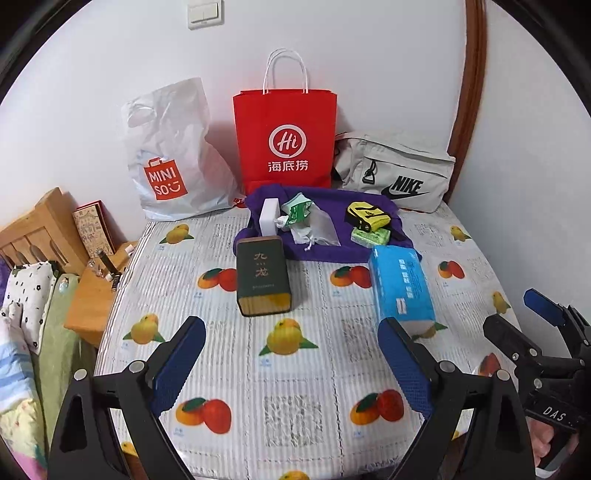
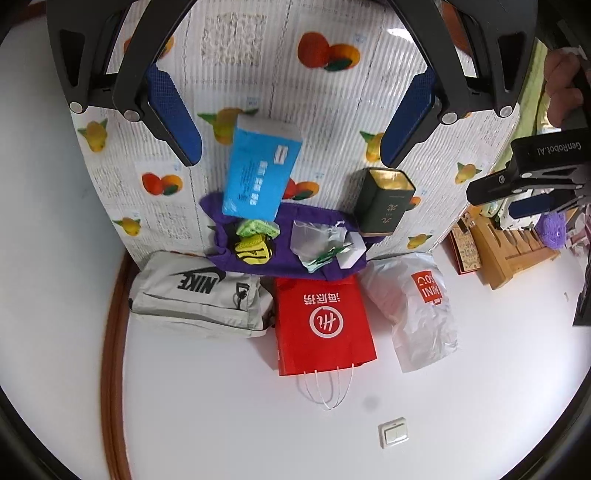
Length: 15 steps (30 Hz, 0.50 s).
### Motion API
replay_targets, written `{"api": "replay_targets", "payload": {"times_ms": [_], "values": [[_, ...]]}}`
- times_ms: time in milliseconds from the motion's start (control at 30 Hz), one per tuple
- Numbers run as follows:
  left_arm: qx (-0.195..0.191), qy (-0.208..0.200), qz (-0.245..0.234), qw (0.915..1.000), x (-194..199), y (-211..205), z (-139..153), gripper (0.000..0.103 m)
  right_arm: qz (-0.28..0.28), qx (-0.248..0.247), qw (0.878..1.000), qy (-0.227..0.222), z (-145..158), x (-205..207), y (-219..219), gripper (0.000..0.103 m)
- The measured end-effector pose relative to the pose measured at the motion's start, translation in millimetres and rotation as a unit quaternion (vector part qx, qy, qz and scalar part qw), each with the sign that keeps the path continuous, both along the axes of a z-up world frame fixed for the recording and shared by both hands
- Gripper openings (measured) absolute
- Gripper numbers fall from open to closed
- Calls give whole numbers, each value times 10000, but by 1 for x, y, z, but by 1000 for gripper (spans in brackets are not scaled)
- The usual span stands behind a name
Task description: Organize soft objects
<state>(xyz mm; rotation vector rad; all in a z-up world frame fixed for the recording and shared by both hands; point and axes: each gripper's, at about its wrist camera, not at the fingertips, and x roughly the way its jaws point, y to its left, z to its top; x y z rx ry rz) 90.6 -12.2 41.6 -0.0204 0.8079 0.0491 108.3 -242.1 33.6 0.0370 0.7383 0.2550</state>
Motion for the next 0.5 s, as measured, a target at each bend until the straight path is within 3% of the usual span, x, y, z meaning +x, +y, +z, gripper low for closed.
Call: {"api": "replay_targets", "payload": {"times_ms": [500], "values": [[-2,-122,60,9999,-35,-10,-8,95,-79,9,9999,-138,-6,-43,-14,96]]}}
